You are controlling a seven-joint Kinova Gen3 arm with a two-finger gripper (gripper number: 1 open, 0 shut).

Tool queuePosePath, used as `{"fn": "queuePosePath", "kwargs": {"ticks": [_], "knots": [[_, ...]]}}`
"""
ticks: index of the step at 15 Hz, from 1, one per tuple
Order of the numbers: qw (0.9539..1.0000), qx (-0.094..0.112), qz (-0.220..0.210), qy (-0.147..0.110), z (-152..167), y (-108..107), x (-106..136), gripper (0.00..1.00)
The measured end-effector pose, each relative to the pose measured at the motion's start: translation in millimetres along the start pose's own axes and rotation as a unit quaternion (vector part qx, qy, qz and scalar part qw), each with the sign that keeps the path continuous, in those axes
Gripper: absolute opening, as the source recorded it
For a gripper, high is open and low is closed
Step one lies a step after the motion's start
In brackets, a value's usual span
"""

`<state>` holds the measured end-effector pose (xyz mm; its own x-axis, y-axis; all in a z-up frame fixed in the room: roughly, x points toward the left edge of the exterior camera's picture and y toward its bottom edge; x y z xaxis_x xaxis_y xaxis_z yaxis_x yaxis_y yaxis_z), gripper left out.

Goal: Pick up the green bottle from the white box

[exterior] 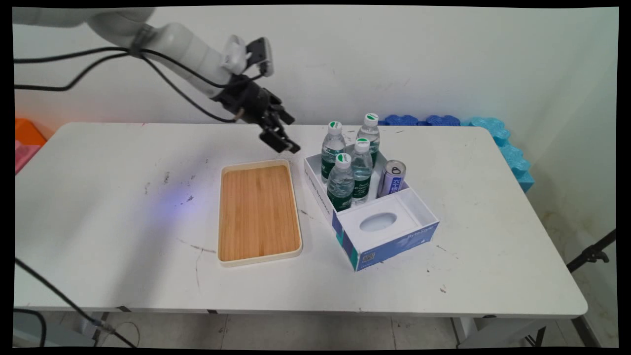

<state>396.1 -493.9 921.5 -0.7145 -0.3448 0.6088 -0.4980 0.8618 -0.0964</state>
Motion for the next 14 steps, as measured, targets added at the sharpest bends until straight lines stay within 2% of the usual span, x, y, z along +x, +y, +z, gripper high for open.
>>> {"fn": "queuePosePath", "kwargs": {"ticks": [7,14], "knots": [[1.0000,-0.005,-0.004,0.006,52.6,-1.4,17.5,1.00],[0.9999,-0.007,0.004,0.007,82.2,1.0,26.8,1.00]]}}
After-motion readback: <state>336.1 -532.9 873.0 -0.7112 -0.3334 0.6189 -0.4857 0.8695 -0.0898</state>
